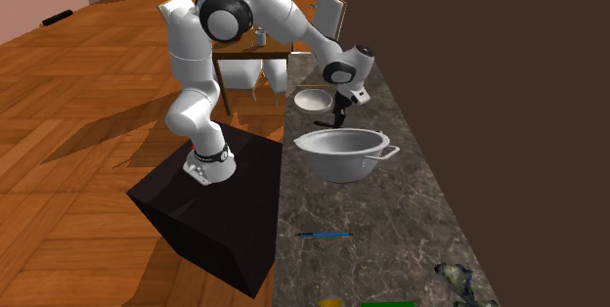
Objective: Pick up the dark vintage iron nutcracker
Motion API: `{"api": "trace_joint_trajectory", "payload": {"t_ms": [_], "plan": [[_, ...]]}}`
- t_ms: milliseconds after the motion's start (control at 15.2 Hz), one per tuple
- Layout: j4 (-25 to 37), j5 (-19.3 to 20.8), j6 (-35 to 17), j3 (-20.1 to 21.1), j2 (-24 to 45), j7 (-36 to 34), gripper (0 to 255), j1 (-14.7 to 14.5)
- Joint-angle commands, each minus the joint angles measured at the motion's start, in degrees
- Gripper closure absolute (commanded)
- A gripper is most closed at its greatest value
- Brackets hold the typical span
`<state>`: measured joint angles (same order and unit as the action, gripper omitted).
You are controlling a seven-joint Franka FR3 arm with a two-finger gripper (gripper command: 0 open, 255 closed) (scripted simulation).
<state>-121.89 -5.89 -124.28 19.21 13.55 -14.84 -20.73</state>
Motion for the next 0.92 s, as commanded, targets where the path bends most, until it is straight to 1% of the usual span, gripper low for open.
{"api": "trace_joint_trajectory", "payload": {"t_ms": [0, 396, 528, 594, 858], "plan": [[0.3, 2.0, -2.5, -0.6, 2.2, -0.1, 0, -0.3], [-0.4, 3.2, -6.9, -1.0, 6.0, -0.4, 0, -0.7], [-0.4, 3.2, -6.9, -1.0, 6.0, -0.5, 0, -0.7], [-0.2, 3.3, -7.0, -1.0, 6.1, -0.5, 255, -0.7], [-0.3, 3.2, -6.8, -1.0, 5.9, -0.5, 255, -0.7]]}}
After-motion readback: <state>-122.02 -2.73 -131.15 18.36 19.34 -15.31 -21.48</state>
